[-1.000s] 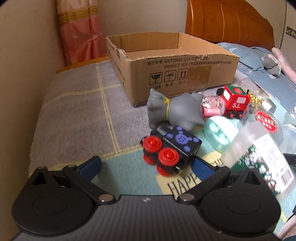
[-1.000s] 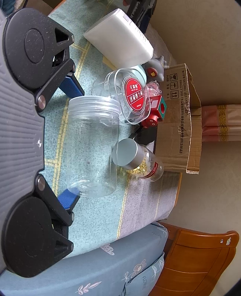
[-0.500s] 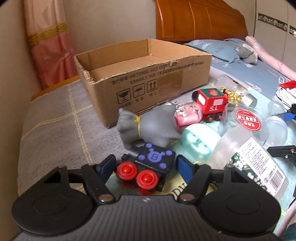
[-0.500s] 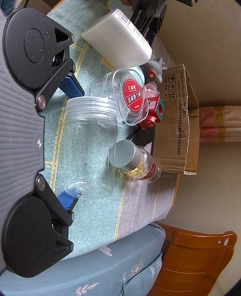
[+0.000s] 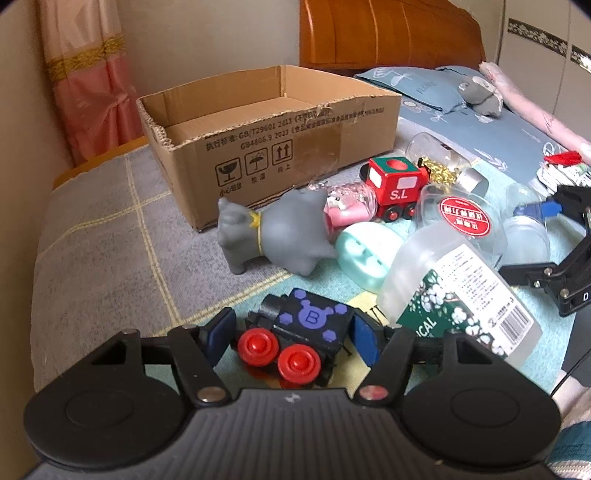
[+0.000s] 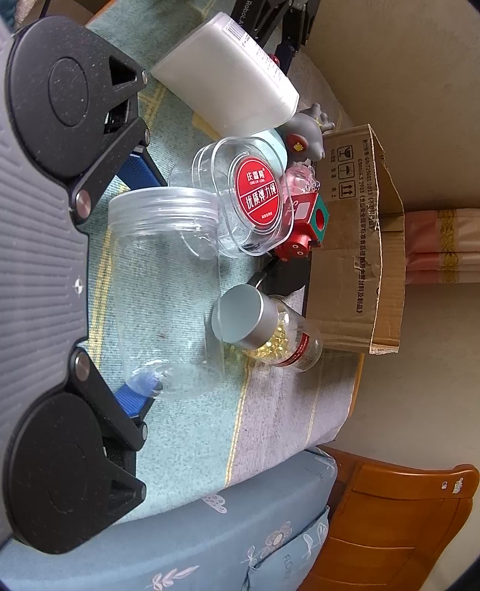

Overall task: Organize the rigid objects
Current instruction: 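Close left tool on the train car while right tool closes on the clear jar, then carry train car into cardboard box and open left tool while right tool drops jar there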

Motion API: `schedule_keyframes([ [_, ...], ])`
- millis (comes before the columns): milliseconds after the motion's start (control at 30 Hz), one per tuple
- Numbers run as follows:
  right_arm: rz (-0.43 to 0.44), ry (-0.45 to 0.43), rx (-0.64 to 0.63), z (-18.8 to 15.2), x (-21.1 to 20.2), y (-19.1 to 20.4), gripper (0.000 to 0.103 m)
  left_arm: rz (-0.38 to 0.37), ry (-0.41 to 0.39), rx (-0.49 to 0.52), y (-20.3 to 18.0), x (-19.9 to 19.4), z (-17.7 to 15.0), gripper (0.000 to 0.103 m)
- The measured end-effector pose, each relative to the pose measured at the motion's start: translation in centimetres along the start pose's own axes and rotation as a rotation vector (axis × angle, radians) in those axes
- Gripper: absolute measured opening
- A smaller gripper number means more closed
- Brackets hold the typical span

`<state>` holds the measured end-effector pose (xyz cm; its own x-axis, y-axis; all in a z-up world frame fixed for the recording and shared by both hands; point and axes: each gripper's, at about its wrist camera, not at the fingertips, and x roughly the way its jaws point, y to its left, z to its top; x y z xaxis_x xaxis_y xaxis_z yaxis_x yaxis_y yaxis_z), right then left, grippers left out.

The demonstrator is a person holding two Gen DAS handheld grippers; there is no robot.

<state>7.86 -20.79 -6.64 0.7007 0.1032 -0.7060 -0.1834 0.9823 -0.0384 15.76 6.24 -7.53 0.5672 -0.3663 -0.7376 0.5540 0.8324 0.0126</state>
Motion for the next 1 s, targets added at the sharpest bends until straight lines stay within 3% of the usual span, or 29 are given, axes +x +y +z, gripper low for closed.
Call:
schedule_keyframes([
  [100, -0.036, -0.014, -0.036, 0.3, -0.2, 0.2, 0.103, -0.019, 0.005, 0.026, 0.0, 0.0, 0.1, 0.067],
  [267, 0.004, -0.006, -0.058, 1.0, -0.4, -0.2, 0.103, -0.047, 0.017, -0.001, 0.4, 0.0, 0.1, 0.065],
  [367, 0.010, 0.006, -0.085, 1.1, -0.4, 0.2, 0.097, -0.034, 0.022, 0.012, 0.0, -0.1, 0.0, 0.063],
  [600, 0.031, 0.026, -0.071, 1.5, -0.9, -0.6, 0.097, -0.002, 0.045, -0.040, 0.4, -0.9, 0.6, 0.062],
  [733, 0.049, 0.014, -0.086, 2.1, -1.8, -1.1, 0.097, 0.017, 0.055, -0.055, 0.5, -1.8, 1.2, 0.047],
  [1000, 0.077, -0.021, -0.129, 3.8, -2.9, -1.6, 0.097, 0.041, 0.071, -0.083, 0.3, -2.6, 1.9, 0.047],
])
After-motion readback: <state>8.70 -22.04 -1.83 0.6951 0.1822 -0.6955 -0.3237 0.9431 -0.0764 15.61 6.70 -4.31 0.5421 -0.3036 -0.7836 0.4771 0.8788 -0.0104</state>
